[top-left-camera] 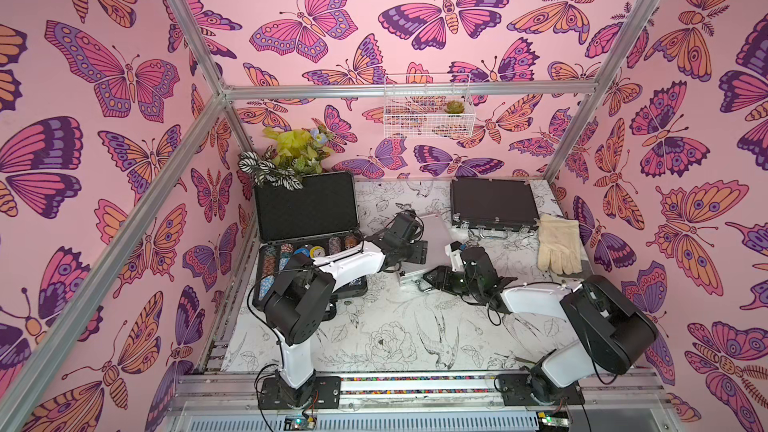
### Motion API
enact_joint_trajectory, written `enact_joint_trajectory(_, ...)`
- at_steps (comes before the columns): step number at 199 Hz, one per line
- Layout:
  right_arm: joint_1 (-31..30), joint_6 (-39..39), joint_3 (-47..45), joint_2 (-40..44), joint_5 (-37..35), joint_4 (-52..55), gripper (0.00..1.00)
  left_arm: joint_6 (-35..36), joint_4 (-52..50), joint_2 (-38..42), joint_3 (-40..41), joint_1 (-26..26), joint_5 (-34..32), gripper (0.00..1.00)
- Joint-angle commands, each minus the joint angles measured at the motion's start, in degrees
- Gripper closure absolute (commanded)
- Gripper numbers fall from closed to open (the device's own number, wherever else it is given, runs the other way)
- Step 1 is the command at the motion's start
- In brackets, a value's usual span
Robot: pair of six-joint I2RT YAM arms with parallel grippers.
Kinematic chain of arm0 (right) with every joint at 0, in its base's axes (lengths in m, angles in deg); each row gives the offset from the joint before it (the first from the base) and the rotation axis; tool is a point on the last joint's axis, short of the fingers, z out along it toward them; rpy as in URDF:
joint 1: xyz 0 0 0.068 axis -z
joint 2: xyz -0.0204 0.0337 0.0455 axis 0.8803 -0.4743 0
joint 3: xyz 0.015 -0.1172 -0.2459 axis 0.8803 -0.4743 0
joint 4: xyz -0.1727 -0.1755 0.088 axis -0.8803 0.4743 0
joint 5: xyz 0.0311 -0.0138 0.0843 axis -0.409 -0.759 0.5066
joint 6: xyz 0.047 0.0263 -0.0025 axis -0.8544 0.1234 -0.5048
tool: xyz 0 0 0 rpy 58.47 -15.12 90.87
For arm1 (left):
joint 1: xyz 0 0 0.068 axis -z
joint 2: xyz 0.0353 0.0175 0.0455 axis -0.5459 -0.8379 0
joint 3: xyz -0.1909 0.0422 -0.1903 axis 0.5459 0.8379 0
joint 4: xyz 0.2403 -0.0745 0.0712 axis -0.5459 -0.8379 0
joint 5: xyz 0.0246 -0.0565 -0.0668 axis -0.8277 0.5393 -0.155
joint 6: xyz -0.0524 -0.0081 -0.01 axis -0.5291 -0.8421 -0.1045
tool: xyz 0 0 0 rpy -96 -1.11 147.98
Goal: Close the poker set cases
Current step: Fasten the fastener on the poker set case.
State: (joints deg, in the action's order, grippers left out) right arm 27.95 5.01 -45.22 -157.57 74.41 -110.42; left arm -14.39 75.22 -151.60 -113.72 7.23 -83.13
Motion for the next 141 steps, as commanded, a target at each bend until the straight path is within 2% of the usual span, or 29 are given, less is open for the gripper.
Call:
enact_joint_trajectory(1, -0.17, -1.04, 1.92, -2.71, 0.39, -1.55, 0.50, -1.06, -8.47, -1.47, 1.41, 0.77, 0.93, 0.26)
enact_joint_trajectory(59, -0.26, -3.21, 1.47, -4.11, -0.45, -5.85, 0.51, -1.02, -8.47, -2.02, 1.47, 1.17, 0.78, 0.27)
enact_joint_trajectory(115, -0.28, -3.50, 0.31, -1.62, -1.83, -7.39, 0.52, -0.40, -8.44, -2.64, 1.54, 1.39, 1.22, 0.27)
enact_joint_trajectory(141, -0.28, -2.91, 0.54, 2.44, -2.50, -5.52, 0.53, -0.40, -8.47, -2.35, 2.13, 1.41, 1.05, 0.27)
